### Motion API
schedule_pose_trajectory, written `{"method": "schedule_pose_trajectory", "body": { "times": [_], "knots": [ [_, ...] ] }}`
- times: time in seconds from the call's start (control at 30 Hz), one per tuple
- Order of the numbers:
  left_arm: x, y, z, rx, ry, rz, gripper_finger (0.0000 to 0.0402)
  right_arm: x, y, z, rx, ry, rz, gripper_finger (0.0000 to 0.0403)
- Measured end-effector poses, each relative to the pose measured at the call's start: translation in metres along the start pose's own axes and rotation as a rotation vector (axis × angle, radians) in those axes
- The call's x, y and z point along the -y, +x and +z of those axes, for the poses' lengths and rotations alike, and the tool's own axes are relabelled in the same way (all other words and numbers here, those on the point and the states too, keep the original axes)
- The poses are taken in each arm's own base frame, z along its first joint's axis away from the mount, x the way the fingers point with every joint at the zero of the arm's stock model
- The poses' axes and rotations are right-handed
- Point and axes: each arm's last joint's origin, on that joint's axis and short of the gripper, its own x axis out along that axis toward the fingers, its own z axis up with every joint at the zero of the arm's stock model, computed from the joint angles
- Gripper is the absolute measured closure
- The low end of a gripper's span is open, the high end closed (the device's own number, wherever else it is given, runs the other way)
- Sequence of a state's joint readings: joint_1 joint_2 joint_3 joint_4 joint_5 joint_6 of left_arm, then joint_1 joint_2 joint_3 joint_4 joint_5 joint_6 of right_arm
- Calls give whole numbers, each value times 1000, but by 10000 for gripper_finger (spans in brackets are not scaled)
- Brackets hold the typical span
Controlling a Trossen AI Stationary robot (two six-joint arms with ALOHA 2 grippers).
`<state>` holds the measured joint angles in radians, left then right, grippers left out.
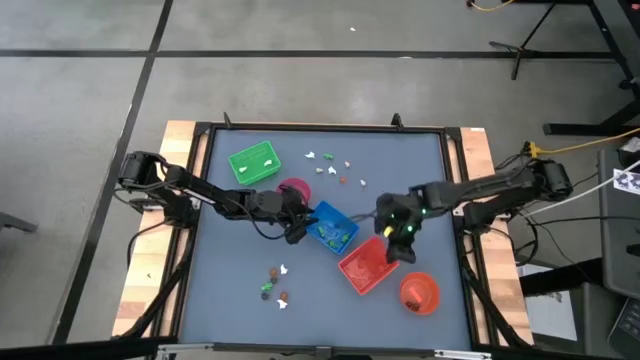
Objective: Sort Halloween decoration
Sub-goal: Put the black skull toy into the transparent orange bin
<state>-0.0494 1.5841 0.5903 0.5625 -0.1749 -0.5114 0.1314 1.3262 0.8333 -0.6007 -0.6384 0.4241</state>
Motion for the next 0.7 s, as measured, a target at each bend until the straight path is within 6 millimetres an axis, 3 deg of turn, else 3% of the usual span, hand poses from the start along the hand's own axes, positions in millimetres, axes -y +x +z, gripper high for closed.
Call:
{"method": "schedule_pose_trajectory", "body": {
  "times": [0.27, 0.7],
  "knots": [
    [0, 0, 0, 0, 0, 0, 253, -27, 21, -18, -111, -31, 25, 313],
    [0, 0, 0, 0, 0, 0, 253, -56, 41, -45, -237, 66, 29, 313]
  ]
}}
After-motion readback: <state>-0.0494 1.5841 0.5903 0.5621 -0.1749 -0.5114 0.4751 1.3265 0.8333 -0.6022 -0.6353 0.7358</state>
